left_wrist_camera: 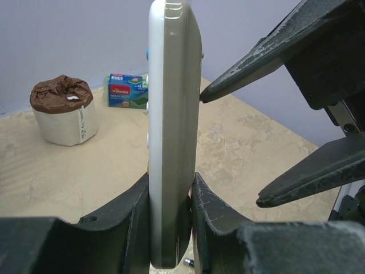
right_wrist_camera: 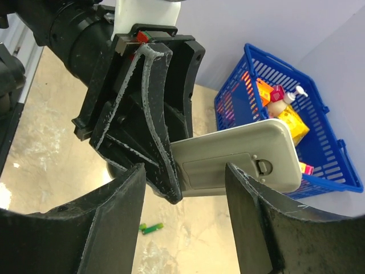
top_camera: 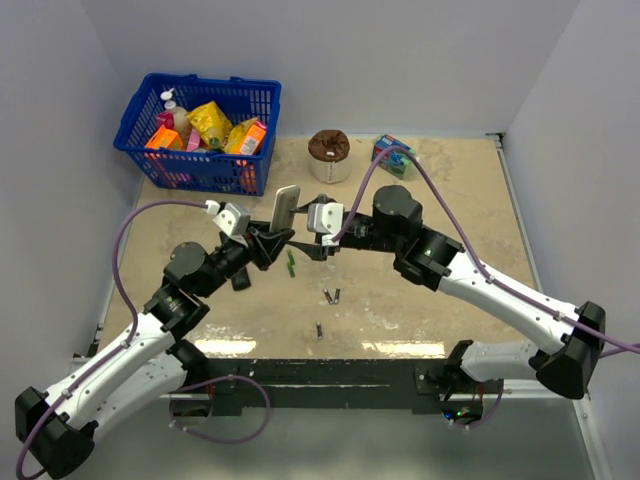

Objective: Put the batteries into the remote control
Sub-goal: Remove the battery cover from the remote control.

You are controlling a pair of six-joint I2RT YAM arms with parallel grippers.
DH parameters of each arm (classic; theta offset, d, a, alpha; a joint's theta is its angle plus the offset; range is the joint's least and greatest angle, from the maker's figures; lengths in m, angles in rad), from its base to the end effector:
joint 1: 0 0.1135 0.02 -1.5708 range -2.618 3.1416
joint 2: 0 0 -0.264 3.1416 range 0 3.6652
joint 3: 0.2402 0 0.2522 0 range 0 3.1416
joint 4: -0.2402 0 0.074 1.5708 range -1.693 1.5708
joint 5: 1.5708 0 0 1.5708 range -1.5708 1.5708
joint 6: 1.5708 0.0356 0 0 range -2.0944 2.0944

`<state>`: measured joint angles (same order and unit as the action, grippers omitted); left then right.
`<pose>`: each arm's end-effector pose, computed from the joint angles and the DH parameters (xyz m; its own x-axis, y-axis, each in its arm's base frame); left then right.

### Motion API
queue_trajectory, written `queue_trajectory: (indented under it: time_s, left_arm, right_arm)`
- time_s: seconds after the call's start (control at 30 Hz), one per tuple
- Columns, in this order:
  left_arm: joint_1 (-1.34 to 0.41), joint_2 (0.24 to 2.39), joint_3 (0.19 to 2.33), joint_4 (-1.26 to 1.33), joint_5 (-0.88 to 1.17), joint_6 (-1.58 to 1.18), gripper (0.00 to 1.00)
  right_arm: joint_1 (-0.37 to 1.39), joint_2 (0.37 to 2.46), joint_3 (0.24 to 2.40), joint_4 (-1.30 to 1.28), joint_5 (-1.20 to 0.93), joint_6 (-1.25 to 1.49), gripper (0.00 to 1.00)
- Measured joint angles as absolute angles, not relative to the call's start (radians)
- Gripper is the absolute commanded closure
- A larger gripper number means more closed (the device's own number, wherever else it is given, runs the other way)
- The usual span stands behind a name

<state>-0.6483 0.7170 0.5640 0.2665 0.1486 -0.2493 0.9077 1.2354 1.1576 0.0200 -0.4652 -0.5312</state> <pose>0.1409 -0.1133 0.3213 -0.0888 -0.2389 -0.9670 0.7146 0.6610 -0.2289 0.1645 0.2365 0.3975 0.4658 -0.1391 -0.8739 -0.8630 0.1470 -0.4834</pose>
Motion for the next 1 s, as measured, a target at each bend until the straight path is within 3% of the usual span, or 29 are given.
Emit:
queue_trajectory:
  time_s: [0.23,1.0]
  left_arm:
    - [-0.648,0.717,0.565,0.26,0.157,-0.252,1.0]
    - [-0.648,0.719,0.576,0.248,0.167,-0.252,1.0]
  right_arm:
    - [0.908,1.215,1.159,0.039,-0.451,-0.562,0.35]
    - [0.909,1.226,1.159,0.072,-0.41,-0.58,0.36]
